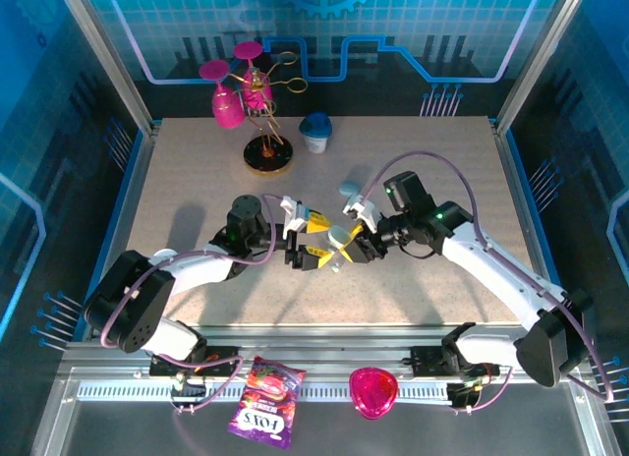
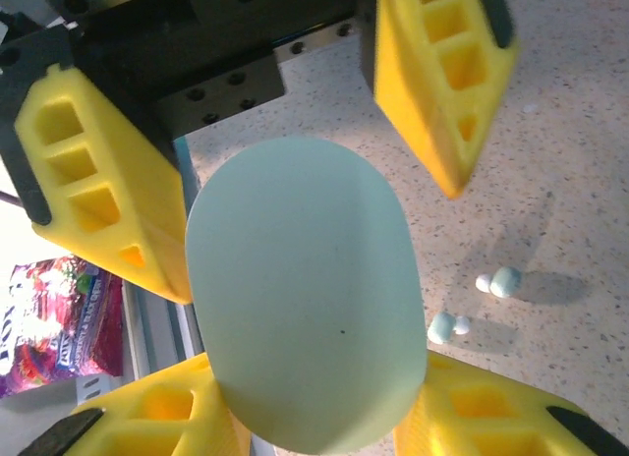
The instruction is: Insert the wireless bluetooth earbuds into the charging case
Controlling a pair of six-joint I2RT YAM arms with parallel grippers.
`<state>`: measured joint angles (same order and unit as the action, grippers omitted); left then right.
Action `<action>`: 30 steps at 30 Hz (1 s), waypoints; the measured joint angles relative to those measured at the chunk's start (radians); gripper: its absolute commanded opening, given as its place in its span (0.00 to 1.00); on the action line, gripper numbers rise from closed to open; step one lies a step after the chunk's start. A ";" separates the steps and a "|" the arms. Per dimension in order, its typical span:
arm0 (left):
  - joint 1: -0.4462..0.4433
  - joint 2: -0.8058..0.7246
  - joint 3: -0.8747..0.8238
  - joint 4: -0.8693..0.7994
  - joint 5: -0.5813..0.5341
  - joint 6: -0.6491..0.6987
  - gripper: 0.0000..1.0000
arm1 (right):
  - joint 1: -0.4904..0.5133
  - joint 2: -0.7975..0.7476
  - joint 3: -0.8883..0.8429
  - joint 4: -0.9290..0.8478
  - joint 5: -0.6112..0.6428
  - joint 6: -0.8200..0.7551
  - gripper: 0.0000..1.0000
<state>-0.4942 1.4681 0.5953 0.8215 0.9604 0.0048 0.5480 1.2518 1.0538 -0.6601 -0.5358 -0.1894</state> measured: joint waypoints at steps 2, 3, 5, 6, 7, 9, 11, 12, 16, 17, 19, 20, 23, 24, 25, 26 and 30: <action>0.000 0.015 0.007 0.021 0.022 -0.029 0.74 | 0.015 0.017 0.011 -0.006 0.001 -0.005 0.37; 0.000 0.023 0.008 0.032 0.034 -0.040 0.72 | 0.022 0.028 0.018 -0.011 0.002 -0.008 0.37; 0.000 0.033 0.008 0.048 0.055 -0.063 0.68 | 0.032 0.044 0.026 -0.014 0.003 -0.014 0.36; 0.000 0.036 0.008 0.051 0.063 -0.070 0.66 | 0.036 0.050 0.028 -0.017 0.003 -0.015 0.36; 0.000 0.037 0.008 0.051 0.069 -0.077 0.64 | 0.040 0.056 0.031 -0.020 0.004 -0.018 0.36; 0.000 0.037 0.009 0.050 0.081 -0.081 0.62 | 0.041 0.060 0.033 -0.024 0.004 -0.022 0.36; 0.000 0.037 0.010 0.048 0.089 -0.081 0.59 | 0.042 0.062 0.038 -0.029 0.004 -0.024 0.36; 0.000 0.037 0.010 0.047 0.093 -0.081 0.56 | 0.042 0.063 0.040 -0.031 0.004 -0.027 0.36; 0.000 0.037 0.011 0.047 0.105 -0.081 0.56 | 0.042 0.067 0.053 -0.040 0.004 -0.034 0.36; 0.000 0.037 0.011 0.047 0.108 -0.081 0.56 | 0.042 0.067 0.054 -0.040 0.004 -0.035 0.36; 0.000 0.037 0.012 0.047 0.111 -0.081 0.55 | 0.042 0.068 0.054 -0.045 0.004 -0.039 0.36; 0.000 0.037 0.012 0.047 0.112 -0.080 0.53 | 0.042 0.069 0.054 -0.048 0.004 -0.040 0.36; 0.000 0.037 0.012 0.042 0.111 -0.078 0.52 | 0.045 0.075 0.055 -0.053 0.004 -0.041 0.36; 0.000 0.037 0.012 0.042 0.111 -0.078 0.51 | 0.047 0.079 0.056 -0.056 0.004 -0.041 0.36; 0.000 0.037 0.013 0.043 0.112 -0.078 0.51 | 0.049 0.082 0.058 -0.060 0.004 -0.041 0.36; 0.000 0.037 0.014 0.042 0.112 -0.078 0.50 | 0.050 0.086 0.061 -0.062 0.004 -0.041 0.36; 0.002 0.037 0.014 0.039 0.115 -0.077 0.45 | 0.053 0.091 0.067 -0.070 0.005 -0.045 0.36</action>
<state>-0.4923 1.5051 0.6094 0.8604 1.0752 -0.0727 0.6014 1.3430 1.1206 -0.7303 -0.5312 -0.2348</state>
